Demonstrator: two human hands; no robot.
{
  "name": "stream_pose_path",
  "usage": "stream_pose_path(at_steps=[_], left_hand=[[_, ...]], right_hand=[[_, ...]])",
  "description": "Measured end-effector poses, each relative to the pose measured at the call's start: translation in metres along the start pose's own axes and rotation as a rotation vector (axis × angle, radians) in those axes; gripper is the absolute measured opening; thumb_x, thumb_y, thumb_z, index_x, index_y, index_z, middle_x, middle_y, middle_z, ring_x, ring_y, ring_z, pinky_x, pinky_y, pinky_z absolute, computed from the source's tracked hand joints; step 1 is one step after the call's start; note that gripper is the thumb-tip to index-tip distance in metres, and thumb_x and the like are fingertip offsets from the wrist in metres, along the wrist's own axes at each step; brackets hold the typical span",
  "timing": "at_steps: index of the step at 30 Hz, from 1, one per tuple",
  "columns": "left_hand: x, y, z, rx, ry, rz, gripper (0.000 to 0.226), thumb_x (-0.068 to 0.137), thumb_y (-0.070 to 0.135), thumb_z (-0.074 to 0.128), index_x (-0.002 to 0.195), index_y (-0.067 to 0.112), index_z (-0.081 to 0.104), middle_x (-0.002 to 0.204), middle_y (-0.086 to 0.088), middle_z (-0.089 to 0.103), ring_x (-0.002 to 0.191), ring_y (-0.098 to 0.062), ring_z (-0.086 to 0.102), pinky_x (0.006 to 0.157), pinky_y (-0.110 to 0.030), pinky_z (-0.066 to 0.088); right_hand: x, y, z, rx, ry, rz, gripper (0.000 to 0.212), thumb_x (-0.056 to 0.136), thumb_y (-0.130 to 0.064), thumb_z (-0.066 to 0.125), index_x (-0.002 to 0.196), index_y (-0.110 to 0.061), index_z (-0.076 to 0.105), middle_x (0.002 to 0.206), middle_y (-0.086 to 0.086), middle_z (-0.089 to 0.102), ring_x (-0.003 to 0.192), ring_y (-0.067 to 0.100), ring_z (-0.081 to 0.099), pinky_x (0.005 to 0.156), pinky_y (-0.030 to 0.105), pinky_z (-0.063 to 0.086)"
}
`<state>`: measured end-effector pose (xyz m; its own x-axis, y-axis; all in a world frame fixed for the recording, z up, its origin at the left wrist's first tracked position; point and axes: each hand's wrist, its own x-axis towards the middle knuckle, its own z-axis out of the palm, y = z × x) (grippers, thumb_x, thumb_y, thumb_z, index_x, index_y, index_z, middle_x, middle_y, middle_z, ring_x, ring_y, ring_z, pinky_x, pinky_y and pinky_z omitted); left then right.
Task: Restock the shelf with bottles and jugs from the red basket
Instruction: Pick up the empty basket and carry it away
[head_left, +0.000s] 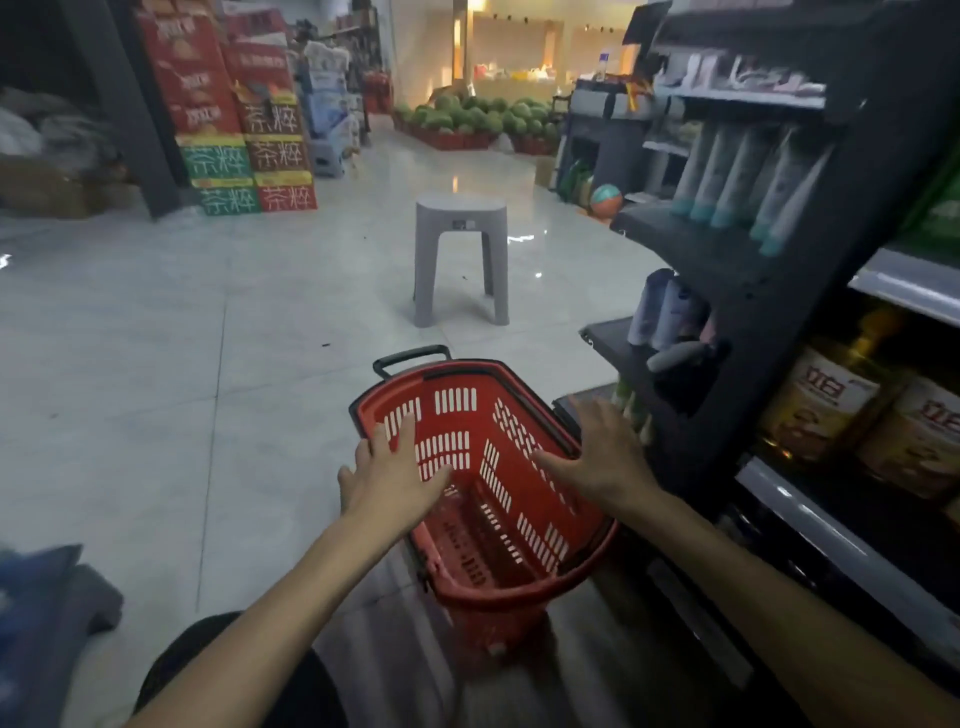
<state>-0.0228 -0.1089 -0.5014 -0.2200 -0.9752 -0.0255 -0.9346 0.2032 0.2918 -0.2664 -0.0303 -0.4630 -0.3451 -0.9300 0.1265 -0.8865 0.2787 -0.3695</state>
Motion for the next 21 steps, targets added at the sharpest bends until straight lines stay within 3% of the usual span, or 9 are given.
stream_pose_path(at_steps=[2, 5, 7, 9, 11, 13, 15, 17, 21], left_hand=[[0.005, 0.004, 0.023, 0.004, -0.066, -0.049, 0.098, 0.092, 0.080, 0.041, 0.165, 0.028, 0.002, 0.170, -0.015, 0.014, 0.151, -0.040, 0.027, 0.115, -0.063, 0.034], [0.013, 0.002, 0.054, 0.037, -0.117, -0.097, 0.098, 0.092, 0.079, 0.042, 0.165, 0.027, -0.001, 0.169, -0.017, 0.011, 0.147, -0.043, 0.030, 0.111, -0.063, 0.039], [0.017, -0.003, 0.072, 0.040, -0.146, -0.152, 0.102, 0.092, 0.077, 0.046, 0.164, 0.027, -0.006, 0.169, -0.020, 0.002, 0.145, -0.047, 0.032, 0.110, -0.063, 0.041], [0.019, -0.007, 0.087, -0.116, -0.169, -0.266, 0.112, 0.089, 0.077, 0.054, 0.162, 0.030, -0.017, 0.170, -0.020, -0.008, 0.143, -0.051, 0.036, 0.111, -0.062, 0.041], [0.029, -0.009, 0.096, -0.427, -0.153, -0.446, 0.122, 0.087, 0.068, 0.066, 0.161, 0.030, -0.022, 0.168, -0.021, 0.002, 0.138, -0.051, 0.044, 0.110, -0.059, 0.043], [0.040, -0.006, 0.099, -0.684, -0.113, -0.636, 0.124, 0.079, 0.056, 0.076, 0.164, 0.021, -0.008, 0.161, -0.025, 0.026, 0.135, -0.047, 0.049, 0.110, -0.056, 0.045], [0.048, 0.001, 0.098, -0.841, -0.052, -0.721, 0.107, 0.074, 0.048, 0.074, 0.158, 0.016, 0.015, 0.150, -0.021, 0.047, 0.127, -0.043, 0.057, 0.107, -0.054, 0.049], [0.051, 0.009, 0.100, -0.875, 0.006, -0.770, 0.085, 0.085, 0.040, 0.073, 0.151, 0.017, 0.024, 0.144, -0.015, 0.049, 0.122, -0.039, 0.059, 0.103, -0.051, 0.051], [0.054, 0.019, 0.109, -0.925, 0.077, -0.833, 0.080, 0.082, 0.039, 0.070, 0.150, 0.026, 0.029, 0.138, -0.007, 0.056, 0.114, -0.032, 0.065, 0.102, -0.053, 0.053]], right_hand=[[0.006, 0.013, 0.019, -0.045, -0.072, 0.024, 0.106, 0.069, -0.083, 0.054, 0.154, -0.023, 0.031, 0.154, 0.014, 0.034, 0.146, 0.032, 0.029, 0.120, 0.051, 0.027], [0.015, 0.035, 0.042, -0.124, -0.187, 0.057, 0.104, 0.080, -0.072, 0.065, 0.159, -0.024, 0.018, 0.165, 0.018, 0.015, 0.155, 0.035, 0.010, 0.125, 0.053, 0.011], [0.022, 0.052, 0.056, -0.155, -0.220, 0.055, 0.105, 0.081, -0.069, 0.067, 0.160, -0.025, 0.014, 0.167, 0.019, 0.011, 0.156, 0.036, 0.005, 0.125, 0.054, 0.009], [0.031, 0.066, 0.068, -0.136, -0.254, 0.064, 0.109, 0.080, -0.065, 0.070, 0.161, -0.026, 0.009, 0.167, 0.019, 0.009, 0.155, 0.037, 0.006, 0.124, 0.056, 0.014], [0.042, 0.075, 0.077, -0.071, -0.299, 0.109, 0.112, 0.081, -0.060, 0.074, 0.162, -0.028, 0.003, 0.167, 0.019, 0.006, 0.155, 0.038, 0.010, 0.123, 0.056, 0.022], [0.056, 0.079, 0.083, -0.024, -0.320, 0.130, 0.110, 0.083, -0.055, 0.074, 0.162, -0.027, 0.003, 0.167, 0.017, 0.011, 0.152, 0.038, 0.022, 0.120, 0.055, 0.029], [0.068, 0.082, 0.090, -0.007, -0.310, 0.127, 0.105, 0.085, -0.051, 0.072, 0.162, -0.025, 0.006, 0.163, 0.016, 0.022, 0.144, 0.037, 0.037, 0.115, 0.054, 0.036], [0.076, 0.085, 0.098, -0.049, -0.298, 0.098, 0.103, 0.085, -0.049, 0.072, 0.161, -0.021, 0.009, 0.156, 0.018, 0.032, 0.137, 0.039, 0.044, 0.112, 0.054, 0.040], [0.094, 0.085, 0.112, -0.131, -0.225, 0.135, 0.101, 0.086, -0.056, 0.070, 0.160, -0.018, 0.012, 0.145, 0.020, 0.037, 0.129, 0.038, 0.045, 0.107, 0.053, 0.041]])
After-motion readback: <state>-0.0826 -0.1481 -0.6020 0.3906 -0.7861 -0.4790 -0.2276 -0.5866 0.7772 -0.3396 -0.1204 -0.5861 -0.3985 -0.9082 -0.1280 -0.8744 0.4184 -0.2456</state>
